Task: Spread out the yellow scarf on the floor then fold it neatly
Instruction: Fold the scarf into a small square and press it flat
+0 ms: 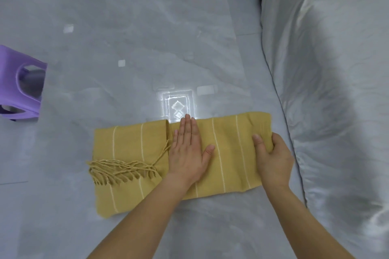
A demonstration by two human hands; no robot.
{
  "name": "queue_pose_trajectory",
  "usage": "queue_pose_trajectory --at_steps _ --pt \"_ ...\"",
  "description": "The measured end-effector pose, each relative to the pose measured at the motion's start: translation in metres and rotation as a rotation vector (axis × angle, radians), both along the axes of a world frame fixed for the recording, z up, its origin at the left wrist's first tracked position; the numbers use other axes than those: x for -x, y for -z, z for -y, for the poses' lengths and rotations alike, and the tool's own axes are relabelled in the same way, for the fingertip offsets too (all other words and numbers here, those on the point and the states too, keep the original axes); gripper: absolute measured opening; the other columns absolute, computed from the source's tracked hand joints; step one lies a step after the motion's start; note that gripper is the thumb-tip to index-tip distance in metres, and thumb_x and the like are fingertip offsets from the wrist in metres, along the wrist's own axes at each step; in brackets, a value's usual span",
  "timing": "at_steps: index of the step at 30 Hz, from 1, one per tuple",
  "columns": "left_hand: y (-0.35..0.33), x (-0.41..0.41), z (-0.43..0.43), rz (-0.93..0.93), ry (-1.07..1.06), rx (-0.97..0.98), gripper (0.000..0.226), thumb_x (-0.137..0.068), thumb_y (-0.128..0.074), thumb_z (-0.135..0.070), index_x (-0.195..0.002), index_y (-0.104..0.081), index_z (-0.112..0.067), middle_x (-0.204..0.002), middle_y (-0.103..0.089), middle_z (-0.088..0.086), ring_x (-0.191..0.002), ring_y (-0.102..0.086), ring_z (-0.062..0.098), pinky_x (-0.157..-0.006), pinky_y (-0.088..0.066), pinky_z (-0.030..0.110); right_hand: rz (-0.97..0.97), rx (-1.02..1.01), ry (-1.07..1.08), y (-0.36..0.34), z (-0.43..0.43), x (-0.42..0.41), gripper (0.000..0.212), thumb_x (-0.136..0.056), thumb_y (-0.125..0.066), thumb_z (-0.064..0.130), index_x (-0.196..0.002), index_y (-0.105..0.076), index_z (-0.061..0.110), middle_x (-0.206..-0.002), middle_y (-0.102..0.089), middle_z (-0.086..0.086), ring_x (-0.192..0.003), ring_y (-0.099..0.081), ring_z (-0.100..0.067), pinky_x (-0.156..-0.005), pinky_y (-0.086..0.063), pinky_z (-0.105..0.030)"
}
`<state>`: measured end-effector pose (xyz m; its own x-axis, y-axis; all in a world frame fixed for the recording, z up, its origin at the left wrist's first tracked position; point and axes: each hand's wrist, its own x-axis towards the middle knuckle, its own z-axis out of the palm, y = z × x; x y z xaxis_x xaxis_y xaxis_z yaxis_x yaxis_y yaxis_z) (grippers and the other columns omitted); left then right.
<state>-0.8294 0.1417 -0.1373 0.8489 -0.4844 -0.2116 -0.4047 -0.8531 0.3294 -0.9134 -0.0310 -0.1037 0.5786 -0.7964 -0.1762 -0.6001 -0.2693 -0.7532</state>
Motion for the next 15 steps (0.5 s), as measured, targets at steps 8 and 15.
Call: queue_pose_trajectory --at_steps 8,15 --pt "-0.041 -0.012 -0.029 -0.014 -0.044 0.147 0.078 -0.087 0.002 -0.063 -0.145 0.016 -0.013 -0.153 0.023 0.000 -0.139 0.024 0.009 -0.114 0.013 0.030 0.020 0.061 -0.088 -0.038 -0.072 -0.020 0.038 -0.084 -0.066 0.037 -0.114 -0.065 0.013 -0.069 -0.054 0.017 -0.101 -0.048 -0.014 -0.101 -0.038 -0.052" --pt "-0.047 -0.008 -0.045 -0.022 -0.042 0.175 0.075 -0.088 0.002 -0.062 -0.144 0.017 -0.014 -0.152 0.023 0.000 -0.140 0.023 0.009 -0.114 0.013 0.030 -0.040 -0.048 -0.088 -0.043 -0.090 -0.027 0.044 -0.083 -0.066 0.044 -0.119 -0.063 0.020 -0.112 -0.067 -0.004 -0.105 -0.059 -0.026 -0.087 -0.045 -0.035"
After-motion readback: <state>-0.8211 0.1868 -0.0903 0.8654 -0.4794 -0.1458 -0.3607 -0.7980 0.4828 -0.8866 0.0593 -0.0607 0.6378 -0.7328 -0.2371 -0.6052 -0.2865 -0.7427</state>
